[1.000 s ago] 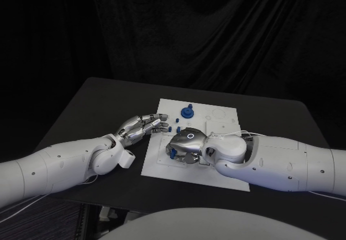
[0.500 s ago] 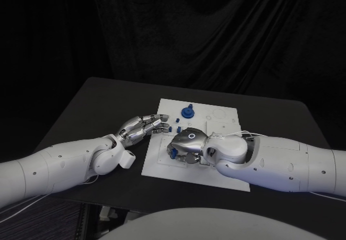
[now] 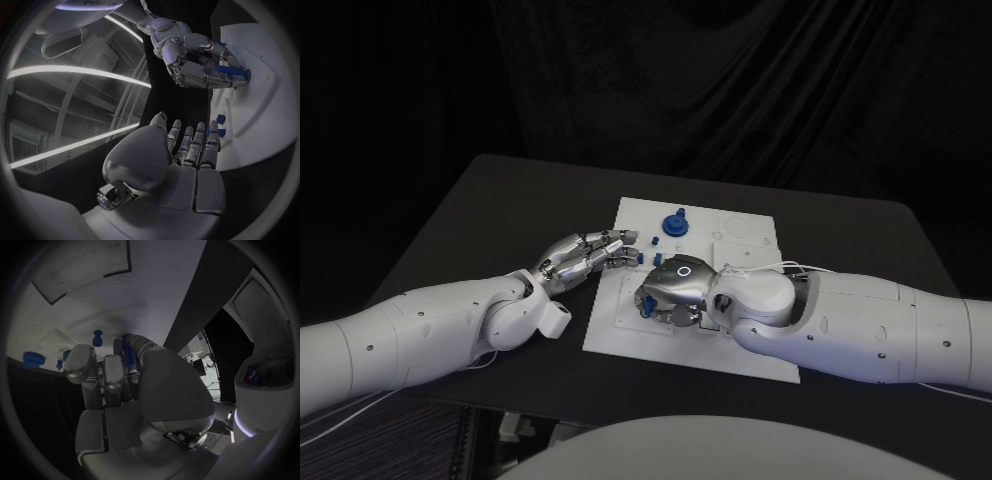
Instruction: Assemble the parts on the task board
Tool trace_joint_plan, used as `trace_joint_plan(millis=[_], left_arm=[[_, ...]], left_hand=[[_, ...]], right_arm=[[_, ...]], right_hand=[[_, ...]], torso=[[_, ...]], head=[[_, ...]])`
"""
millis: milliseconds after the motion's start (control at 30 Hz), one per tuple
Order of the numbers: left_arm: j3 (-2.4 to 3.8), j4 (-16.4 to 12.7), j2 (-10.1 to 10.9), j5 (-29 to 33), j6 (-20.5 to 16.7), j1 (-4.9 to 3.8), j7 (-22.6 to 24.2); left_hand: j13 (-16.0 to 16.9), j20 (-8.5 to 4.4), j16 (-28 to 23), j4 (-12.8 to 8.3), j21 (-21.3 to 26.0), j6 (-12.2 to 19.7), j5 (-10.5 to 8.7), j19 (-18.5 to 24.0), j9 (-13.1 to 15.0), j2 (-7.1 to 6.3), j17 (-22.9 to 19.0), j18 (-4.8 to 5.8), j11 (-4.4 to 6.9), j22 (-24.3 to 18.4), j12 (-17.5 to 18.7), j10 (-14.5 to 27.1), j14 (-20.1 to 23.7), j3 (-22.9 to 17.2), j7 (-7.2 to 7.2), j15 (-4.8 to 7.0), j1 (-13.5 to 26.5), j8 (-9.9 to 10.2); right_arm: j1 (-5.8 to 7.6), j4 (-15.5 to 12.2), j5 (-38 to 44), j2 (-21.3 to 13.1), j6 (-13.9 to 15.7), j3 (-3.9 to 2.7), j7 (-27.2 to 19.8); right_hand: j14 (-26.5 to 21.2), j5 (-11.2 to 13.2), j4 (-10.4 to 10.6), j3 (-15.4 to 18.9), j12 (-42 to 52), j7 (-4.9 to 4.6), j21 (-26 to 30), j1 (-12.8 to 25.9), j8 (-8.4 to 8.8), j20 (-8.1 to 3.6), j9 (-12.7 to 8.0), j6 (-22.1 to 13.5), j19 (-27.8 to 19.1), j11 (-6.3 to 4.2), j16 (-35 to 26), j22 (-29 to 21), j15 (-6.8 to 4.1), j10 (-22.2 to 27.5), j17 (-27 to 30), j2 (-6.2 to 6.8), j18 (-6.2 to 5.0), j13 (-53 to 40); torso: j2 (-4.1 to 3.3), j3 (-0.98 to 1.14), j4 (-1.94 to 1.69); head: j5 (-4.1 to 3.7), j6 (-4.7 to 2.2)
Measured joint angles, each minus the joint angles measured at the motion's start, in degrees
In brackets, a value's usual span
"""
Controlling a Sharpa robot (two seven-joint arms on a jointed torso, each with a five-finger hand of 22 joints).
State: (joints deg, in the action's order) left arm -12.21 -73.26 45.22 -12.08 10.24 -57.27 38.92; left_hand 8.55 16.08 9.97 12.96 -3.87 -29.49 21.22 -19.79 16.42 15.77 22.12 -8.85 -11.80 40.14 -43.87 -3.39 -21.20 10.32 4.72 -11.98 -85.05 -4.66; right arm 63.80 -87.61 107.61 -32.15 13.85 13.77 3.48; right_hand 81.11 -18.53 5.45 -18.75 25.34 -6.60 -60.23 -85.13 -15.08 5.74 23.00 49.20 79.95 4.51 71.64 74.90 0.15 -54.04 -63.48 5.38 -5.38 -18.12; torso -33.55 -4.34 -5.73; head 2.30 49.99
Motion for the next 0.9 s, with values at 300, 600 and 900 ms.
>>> trace_joint_plan(millis=[300, 600, 900], left_arm=[[0.0, 0.03, -0.03, 0.0, 0.2, 0.04, 0.0], [0.0, 0.04, -0.07, 0.0, 0.28, 0.06, 0.0], [0.0, 0.08, -0.07, 0.0, 0.3, 0.07, 0.0]], left_hand=[[0.0, 0.0, 0.0, 0.0, 0.0, 0.0, 0.0, 0.0, 0.0, 0.0, 0.0, 0.0, 0.01, 0.0, 0.0, 0.01, 0.0, 0.0, 0.0, 0.0, 0.0, 0.0], [0.0, 0.0, 0.0, 0.0, 0.0, -0.52, -0.22, 0.0, 0.16, 0.0, 0.0, 0.0, 0.01, 0.0, 0.0, 0.01, 0.21, 0.0, 0.52, 0.21, 0.0, 0.0], [0.0, 0.0, 0.0, 0.0, 0.0, -0.52, -0.22, 0.0, 0.19, 0.0, 0.0, 0.0, 0.01, 0.0, 0.0, 0.01, 0.21, 0.0, 0.52, 0.21, 0.0, 0.0]], right_arm=[[-0.01, 0.16, 0.0, 0.45, 0.0, 0.0, 0.01], [-0.01, 0.16, 0.01, 0.87, -0.02, 0.0, 0.01], [-0.02, 0.14, 0.02, 0.96, -0.03, 0.0, 0.06]], right_hand=[[0.0, 1.71, 0.16, -0.16, 0.0, 0.2, 0.0, 0.39, 0.6, 0.0, -0.22, -0.2, 0.0, 0.0, 0.0, 0.05, 0.0, 0.0, -0.04, 0.39, 0.0, -0.25], [0.0, 3.41, 0.58, -0.06, 0.0, 0.2, 0.0, 0.88, 1.54, 0.0, -0.51, -0.61, 0.0, 0.0, 0.0, 0.04, 0.0, 0.0, -0.04, 0.21, 0.0, -0.45], [-0.44, 4.61, 1.05, 0.1, -0.1, 0.98, 0.88, 1.25, 3.73, 0.29, -1.25, -2.21, -0.29, 0.25, -0.32, 0.03, 0.14, 1.18, 0.58, 0.59, 0.0, -0.52]], torso=[[-0.02, -0.01, 0.0], [-0.01, -0.02, -0.02], [0.04, -0.05, -0.02]], head=[[-0.15, 0.0], [-0.15, 0.0], [-0.07, 0.0]])
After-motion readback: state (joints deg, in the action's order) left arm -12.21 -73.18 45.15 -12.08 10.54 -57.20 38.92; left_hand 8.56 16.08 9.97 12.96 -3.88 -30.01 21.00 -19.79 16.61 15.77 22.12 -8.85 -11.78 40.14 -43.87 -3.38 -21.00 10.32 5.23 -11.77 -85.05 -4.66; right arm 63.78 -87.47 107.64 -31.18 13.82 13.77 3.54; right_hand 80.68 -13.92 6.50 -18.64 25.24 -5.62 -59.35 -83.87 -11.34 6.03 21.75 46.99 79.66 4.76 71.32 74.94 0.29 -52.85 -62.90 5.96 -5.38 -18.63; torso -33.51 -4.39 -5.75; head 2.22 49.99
